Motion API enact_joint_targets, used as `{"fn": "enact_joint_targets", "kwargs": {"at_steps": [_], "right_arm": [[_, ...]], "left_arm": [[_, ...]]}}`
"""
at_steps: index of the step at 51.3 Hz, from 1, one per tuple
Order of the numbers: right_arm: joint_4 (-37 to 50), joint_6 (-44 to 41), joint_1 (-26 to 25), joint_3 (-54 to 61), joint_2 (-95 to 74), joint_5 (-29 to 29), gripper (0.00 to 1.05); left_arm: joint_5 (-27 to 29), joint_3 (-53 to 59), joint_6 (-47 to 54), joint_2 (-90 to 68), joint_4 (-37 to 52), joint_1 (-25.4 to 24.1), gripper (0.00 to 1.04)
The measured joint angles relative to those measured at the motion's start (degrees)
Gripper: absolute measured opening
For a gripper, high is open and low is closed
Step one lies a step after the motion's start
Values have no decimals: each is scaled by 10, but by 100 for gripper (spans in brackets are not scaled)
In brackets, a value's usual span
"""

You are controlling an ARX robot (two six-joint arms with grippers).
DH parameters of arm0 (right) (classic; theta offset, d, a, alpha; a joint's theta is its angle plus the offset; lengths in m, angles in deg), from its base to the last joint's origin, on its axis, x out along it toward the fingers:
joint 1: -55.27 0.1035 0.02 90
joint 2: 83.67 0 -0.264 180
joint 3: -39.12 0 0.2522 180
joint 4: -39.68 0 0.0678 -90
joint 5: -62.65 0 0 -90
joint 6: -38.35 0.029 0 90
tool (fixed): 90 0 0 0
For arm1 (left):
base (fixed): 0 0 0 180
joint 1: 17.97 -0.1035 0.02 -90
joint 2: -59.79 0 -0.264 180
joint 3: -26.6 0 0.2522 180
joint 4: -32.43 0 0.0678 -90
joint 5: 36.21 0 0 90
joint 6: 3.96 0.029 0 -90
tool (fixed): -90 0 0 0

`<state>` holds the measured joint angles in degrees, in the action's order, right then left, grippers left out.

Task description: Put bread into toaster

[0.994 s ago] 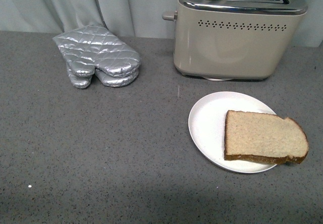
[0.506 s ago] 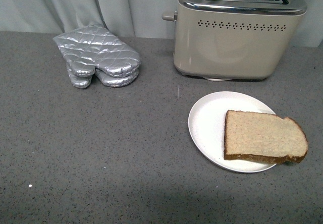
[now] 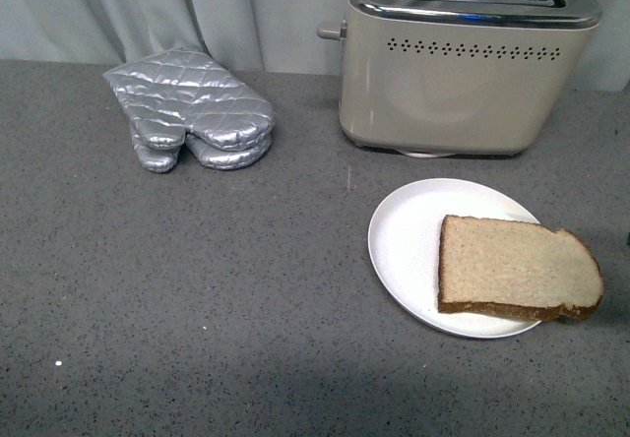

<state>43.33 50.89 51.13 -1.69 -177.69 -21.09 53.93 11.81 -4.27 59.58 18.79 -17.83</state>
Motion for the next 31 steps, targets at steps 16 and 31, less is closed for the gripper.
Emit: {"fn": "enact_joint_targets", "kwargs": {"at_steps": [16, 31], "right_arm": [[-25, 94, 33, -82, -121, 31, 95], [-52, 166, 58, -110, -165, 31, 66]], "left_arm": [[0, 0, 0, 0, 0, 0, 98], [0, 0, 0, 0, 0, 0, 98]]}}
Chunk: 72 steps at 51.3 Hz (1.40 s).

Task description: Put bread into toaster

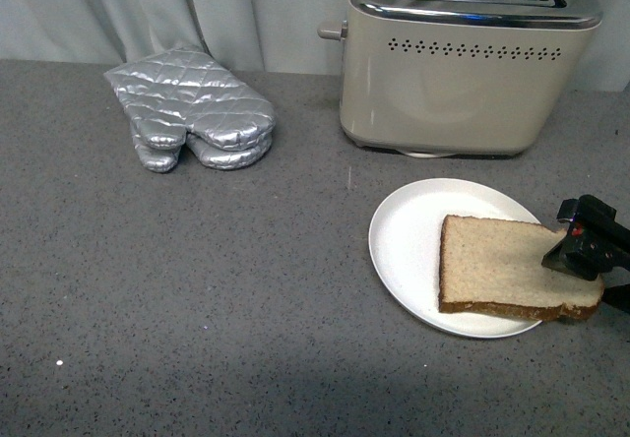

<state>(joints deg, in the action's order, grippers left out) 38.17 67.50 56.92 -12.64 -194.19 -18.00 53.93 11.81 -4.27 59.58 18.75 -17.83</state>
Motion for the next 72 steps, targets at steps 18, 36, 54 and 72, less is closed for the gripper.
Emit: {"fn": "enact_joint_targets", "kwargs": {"at_steps": [18, 36, 54, 72], "right_arm": [[-32, 24, -2, -9, 13, 25, 10], [-95, 80, -10, -9, 127, 78, 0], [-229, 240, 54, -58, 338, 36, 0], [-273, 356, 141, -212, 322, -134, 0]], "left_arm": [[0, 0, 0, 0, 0, 0, 98], [0, 0, 0, 0, 0, 0, 98], [0, 0, 0, 0, 0, 0, 98], [0, 0, 0, 0, 0, 0, 98]]}}
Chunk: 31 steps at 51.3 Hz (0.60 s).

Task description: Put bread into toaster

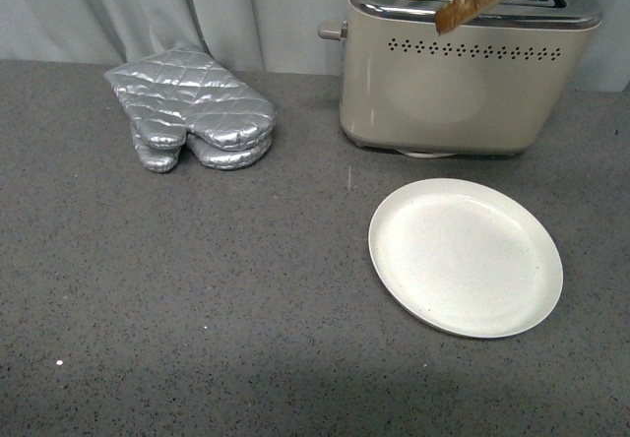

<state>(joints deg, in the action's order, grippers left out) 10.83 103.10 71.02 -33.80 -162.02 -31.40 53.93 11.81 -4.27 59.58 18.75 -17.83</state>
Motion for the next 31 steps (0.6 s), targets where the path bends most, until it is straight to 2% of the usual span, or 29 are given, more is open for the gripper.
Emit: {"fn": "enact_joint_targets", "kwargs": {"at_steps": [10, 14, 22, 31], "right_arm": [[-47, 71, 44, -86, -47, -120, 0], [-64, 106, 57, -115, -69, -128, 0], [-85, 167, 78, -169, -122, -197, 0], [-105, 194, 92, -225, -180, -249, 0]], "left_arm": [[0, 0, 0, 0, 0, 0, 98], [0, 0, 0, 0, 0, 0, 98], [0, 0, 0, 0, 0, 0, 98], [0, 0, 0, 0, 0, 0, 98]]}}
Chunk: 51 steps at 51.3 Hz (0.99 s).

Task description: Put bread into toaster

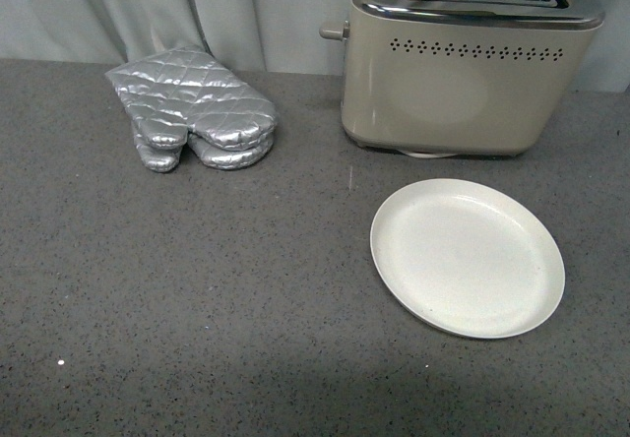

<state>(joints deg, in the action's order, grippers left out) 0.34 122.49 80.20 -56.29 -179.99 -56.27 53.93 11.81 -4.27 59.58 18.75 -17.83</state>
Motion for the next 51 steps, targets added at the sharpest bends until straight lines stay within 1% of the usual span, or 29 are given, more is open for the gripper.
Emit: {"fn": "enact_joint_targets", "kwargs": {"at_steps": [5, 12, 24, 51], "right_arm": [[-14, 20, 4, -31, -35, -16, 0], [-26, 67, 2, -59, -73, -12, 0], [-48, 97, -2, -84, -102, -21, 0], [-71, 107, -22, -67, -99, -37, 0]], "left_arm": [[0, 0, 0, 0, 0, 0, 98], [0, 0, 0, 0, 0, 0, 98], [0, 0, 0, 0, 0, 0, 98], [0, 0, 0, 0, 0, 0, 98]]}}
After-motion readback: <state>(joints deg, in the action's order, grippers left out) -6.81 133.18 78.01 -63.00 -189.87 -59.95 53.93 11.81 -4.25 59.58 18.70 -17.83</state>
